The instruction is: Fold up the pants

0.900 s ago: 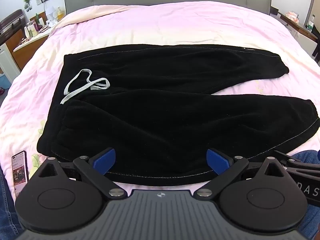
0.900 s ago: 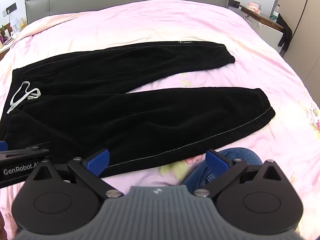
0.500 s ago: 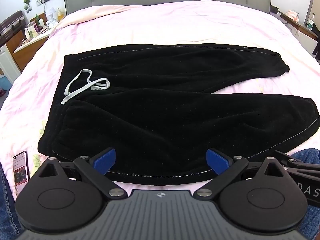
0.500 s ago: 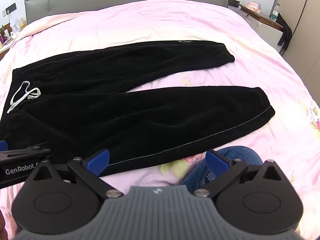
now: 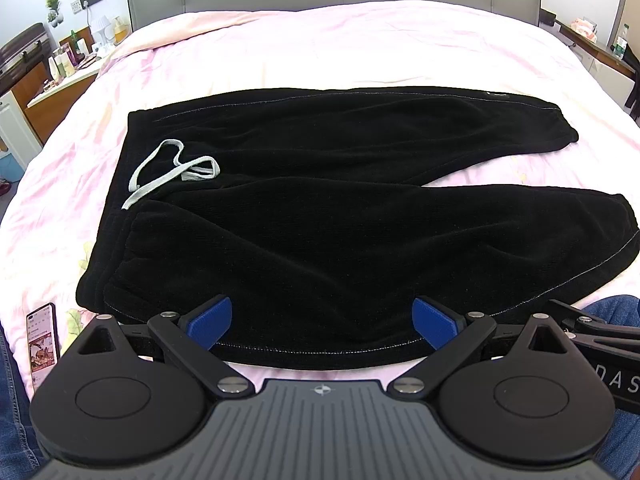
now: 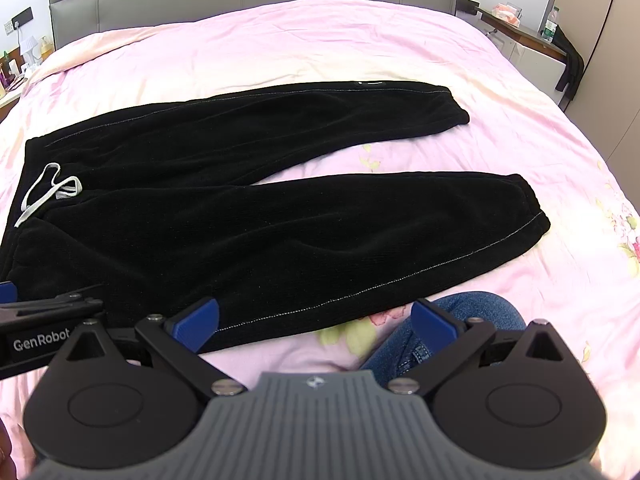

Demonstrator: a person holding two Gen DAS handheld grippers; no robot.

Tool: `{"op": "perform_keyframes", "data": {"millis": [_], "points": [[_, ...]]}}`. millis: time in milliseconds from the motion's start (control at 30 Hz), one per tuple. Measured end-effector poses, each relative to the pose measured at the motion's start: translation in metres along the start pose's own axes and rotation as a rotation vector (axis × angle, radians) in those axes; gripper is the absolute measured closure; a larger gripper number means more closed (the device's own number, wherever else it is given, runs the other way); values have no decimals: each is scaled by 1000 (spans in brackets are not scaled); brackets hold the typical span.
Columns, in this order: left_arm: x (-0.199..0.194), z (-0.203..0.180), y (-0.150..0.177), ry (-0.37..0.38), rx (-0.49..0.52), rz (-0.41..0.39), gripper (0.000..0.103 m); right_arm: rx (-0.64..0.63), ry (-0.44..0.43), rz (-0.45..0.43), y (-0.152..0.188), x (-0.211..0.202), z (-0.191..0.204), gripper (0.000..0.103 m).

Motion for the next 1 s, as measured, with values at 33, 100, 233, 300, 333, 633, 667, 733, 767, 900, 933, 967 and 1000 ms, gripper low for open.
{"op": "perform_keyframes", "data": {"millis": [33,100,233,300,333,633,667,733,767,900,933,967,1000], "points": [[0,1,0,0,0,0,0,0,-1,0,0,0,0,5],[1,3,1,1,-1,0,0,0,-1,0,0,0,0,5],[-1,-3,-1,-3,2,-1,0,1,-3,0,0,0,0,5],[-1,-3,-1,-3,2,0,0,0,-3,0,0,0,0,5],[-1,-3,-1,-3,2,-1,0,0,-3,0,-1,0,0,5],[-3,-3,-2,-5,3,-1,0,-1,-3,-3,-1,-1,0,5],[-3,-3,-2,-5,4,-2,0,-1,-4,-3,-2,-1,1,5],[-3,-3,-2,-5,3,-1,0,-1,-4,-3,-2,-1,1,5],[-3,-3,-2,-5,3,-1,0,-2,-4,-3,-1,-1,1,5],[-2,-3,-2,-4,3,-1,0,-2,-3,-2,-2,-1,1,5],[-2,-2,-2,-3,3,-1,0,-1,-3,-2,-2,-1,1,5],[-2,-2,-2,-3,3,0,0,-1,-2,-1,-2,-1,1,5],[-2,-2,-1,-4,3,0,0,-1,-3,-1,-2,-1,0,5]]}}
Point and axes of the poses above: each gripper's, at about its wrist camera, not at the fingertips, and x roughly the way its jaws point, z to its left, y to its underside, the point moved 6 cm from there along x, roughly the way its jaws point, and after that the axes turned 13 degrees about x, right-handed, at the moved point
